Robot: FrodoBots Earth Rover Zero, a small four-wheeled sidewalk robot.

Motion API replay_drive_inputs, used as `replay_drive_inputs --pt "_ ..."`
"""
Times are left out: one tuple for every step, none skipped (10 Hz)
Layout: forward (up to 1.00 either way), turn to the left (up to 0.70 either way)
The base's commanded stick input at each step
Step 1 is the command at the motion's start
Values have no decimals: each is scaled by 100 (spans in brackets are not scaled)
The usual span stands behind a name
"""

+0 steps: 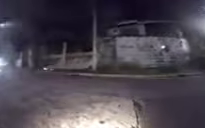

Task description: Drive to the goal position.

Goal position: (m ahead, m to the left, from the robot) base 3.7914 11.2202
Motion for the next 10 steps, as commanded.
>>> replay_drive_inputs --pt "30 60" --pt "30 60" --pt "30 60" --pt "30 60" --pt "30 38" --pt "30 0" --pt "30 0" --pt "28 0" --pt "17 0" --pt "22 0"
